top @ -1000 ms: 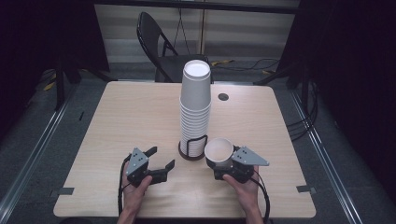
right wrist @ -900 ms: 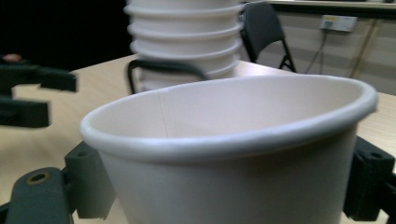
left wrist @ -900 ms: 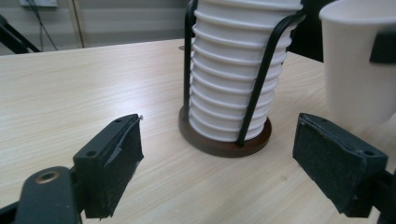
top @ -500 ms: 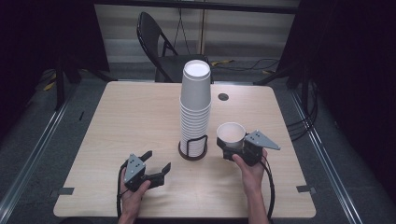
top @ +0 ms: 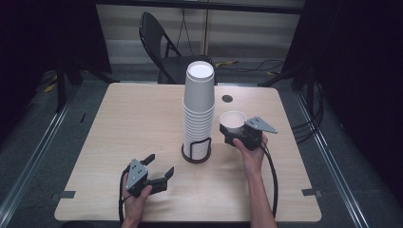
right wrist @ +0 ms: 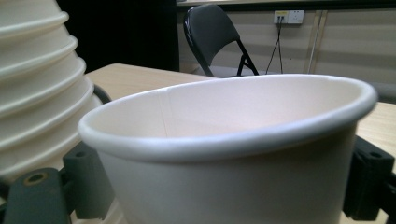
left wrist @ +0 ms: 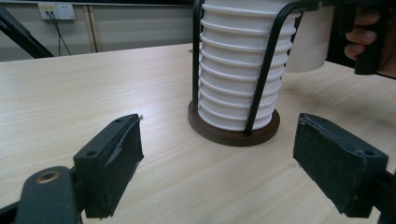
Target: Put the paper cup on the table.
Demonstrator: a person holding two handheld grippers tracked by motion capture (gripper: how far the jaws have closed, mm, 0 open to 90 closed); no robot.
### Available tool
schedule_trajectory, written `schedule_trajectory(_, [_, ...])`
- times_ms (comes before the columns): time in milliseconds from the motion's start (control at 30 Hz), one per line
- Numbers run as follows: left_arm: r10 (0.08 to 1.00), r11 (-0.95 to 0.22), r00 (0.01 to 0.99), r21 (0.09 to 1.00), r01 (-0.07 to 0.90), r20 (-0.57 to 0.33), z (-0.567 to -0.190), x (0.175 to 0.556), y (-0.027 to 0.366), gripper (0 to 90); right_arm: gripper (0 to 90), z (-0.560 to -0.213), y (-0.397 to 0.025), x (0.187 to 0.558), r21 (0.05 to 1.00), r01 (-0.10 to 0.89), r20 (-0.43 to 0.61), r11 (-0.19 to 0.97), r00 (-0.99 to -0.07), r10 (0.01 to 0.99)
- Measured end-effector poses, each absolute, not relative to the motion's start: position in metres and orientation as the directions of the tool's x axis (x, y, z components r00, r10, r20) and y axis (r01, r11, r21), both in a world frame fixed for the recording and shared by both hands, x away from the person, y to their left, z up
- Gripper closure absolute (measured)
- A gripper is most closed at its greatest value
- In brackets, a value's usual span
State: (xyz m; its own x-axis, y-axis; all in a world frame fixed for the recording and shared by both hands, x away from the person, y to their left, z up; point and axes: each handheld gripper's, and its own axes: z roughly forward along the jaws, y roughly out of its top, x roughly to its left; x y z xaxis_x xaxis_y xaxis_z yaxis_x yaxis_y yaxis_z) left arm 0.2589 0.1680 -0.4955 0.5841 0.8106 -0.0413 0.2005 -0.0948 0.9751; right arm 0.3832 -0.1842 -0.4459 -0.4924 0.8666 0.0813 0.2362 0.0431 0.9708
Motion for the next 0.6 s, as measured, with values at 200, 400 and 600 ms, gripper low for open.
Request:
schedule_trajectory(200, [0.809, -0.081, 0.585, 0.974, 0.212, -0.06, -0.496, 0.26, 0.169, 15.6, 11.6, -0.454, -0.174, 0.408, 0.962, 0.272, 0.122, 0.018, -0.486, 0.865])
schedule_trajectory(400, [0.813, -0.07, 0.579, 0.976, 0.205, -0.063, -0.496, 0.259, 0.17, 15.7, 11.3, -0.469, -0.166, 0.422, 0.957, 0.29, 0.141, 0.002, -0.473, 0.869])
schedule_trajectory(600, [0.81, -0.059, 0.581, 0.977, 0.204, -0.072, -0.496, 0.259, 0.171, 15.8, 10.7, -0.48, -0.165, 0.424, 0.959, 0.285, 0.136, 0.007, -0.48, 0.866])
